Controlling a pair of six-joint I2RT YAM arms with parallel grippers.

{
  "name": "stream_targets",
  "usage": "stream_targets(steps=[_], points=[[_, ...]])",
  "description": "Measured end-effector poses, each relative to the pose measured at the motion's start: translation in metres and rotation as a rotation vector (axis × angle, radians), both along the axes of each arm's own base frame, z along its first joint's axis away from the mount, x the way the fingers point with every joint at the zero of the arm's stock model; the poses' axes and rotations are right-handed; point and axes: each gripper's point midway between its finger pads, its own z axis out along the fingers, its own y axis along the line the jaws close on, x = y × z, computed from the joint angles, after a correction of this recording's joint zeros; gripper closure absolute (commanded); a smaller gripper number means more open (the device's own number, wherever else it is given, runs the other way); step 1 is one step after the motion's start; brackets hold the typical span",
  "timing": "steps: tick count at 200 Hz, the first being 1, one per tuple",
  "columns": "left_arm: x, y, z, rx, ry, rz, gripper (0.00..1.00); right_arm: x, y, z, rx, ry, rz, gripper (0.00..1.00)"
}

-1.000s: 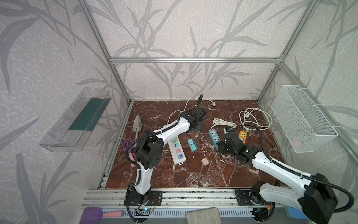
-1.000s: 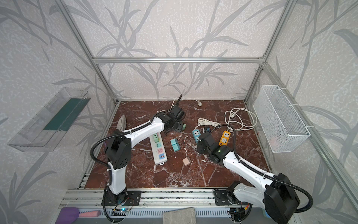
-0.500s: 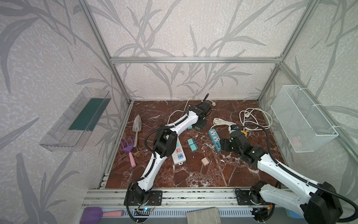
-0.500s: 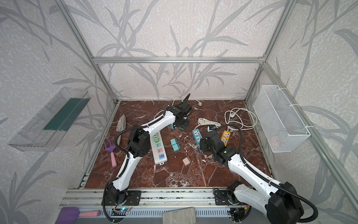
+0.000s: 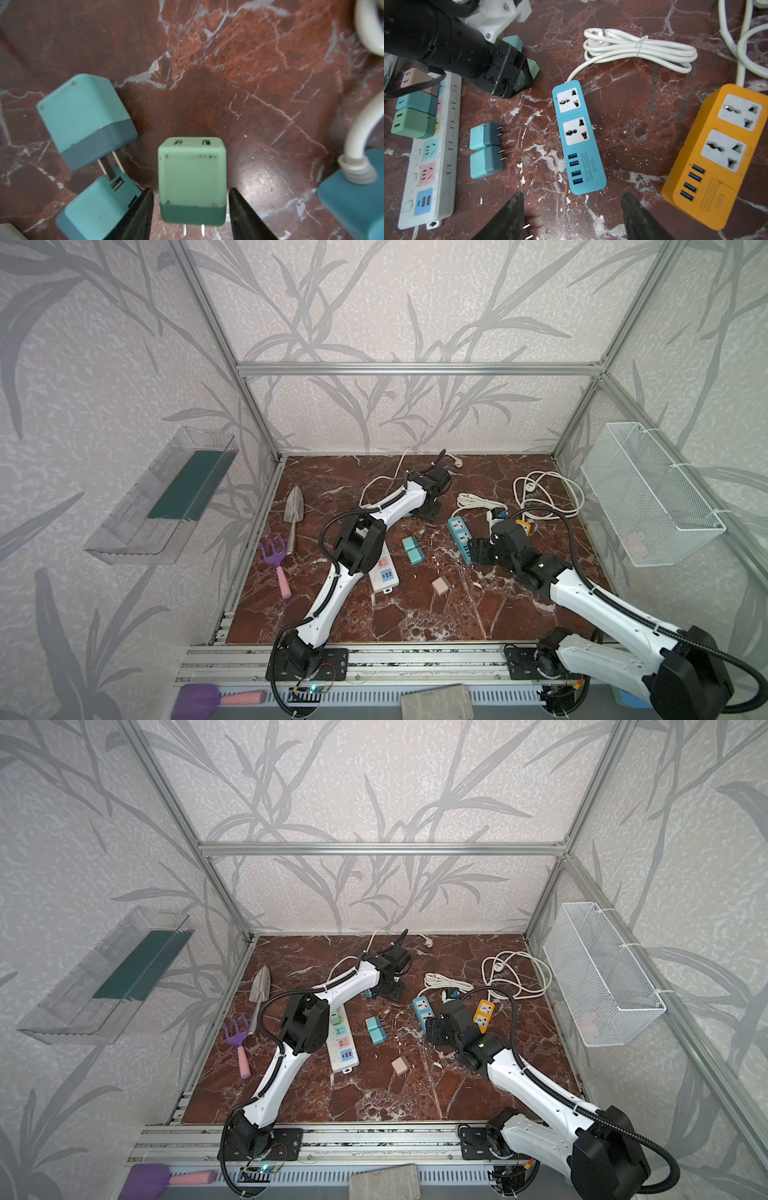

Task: Insert plugs into power strip
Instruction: Pick up the plug from the top-center of the table.

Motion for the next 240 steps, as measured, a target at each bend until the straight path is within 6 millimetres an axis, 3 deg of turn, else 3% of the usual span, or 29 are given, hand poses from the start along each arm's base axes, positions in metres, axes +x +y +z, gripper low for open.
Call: stream_targets(steps=[30, 83, 110, 146, 173, 217, 240], points=[[0.005, -0.002, 0.001, -0.001, -0.020, -0.020, 0.47, 0.002, 0.002, -0.003, -0.001, 0.001, 0.006, 0.26], [0.013, -0.003, 0.002, -0.003, -0.051, -0.039, 0.71, 0.003, 0.004, -0.009, -0.009, 0.018, 0.016, 0.26], [0.015, -0.005, 0.002, -0.009, -0.069, -0.055, 0.78, 0.003, 0.004, -0.010, -0.011, 0.018, 0.017, 0.27], [-0.007, 0.000, 0.006, -0.079, -0.082, -0.082, 0.85, 0.003, 0.004, -0.010, -0.015, 0.017, 0.020, 0.28], [-0.027, -0.002, 0.039, -0.217, -0.168, -0.129, 0.96, 0.003, 0.003, -0.006, -0.019, 0.015, 0.023, 0.30], [-0.055, -0.014, 0.130, -0.562, -0.528, -0.235, 1.00, 0.011, 0.007, 0.021, -0.002, -0.029, 0.038, 0.37], [-0.076, -0.009, 0.145, -0.659, -0.677, -0.279, 1.00, 0.013, 0.019, 0.035, 0.038, -0.042, 0.084, 0.41]])
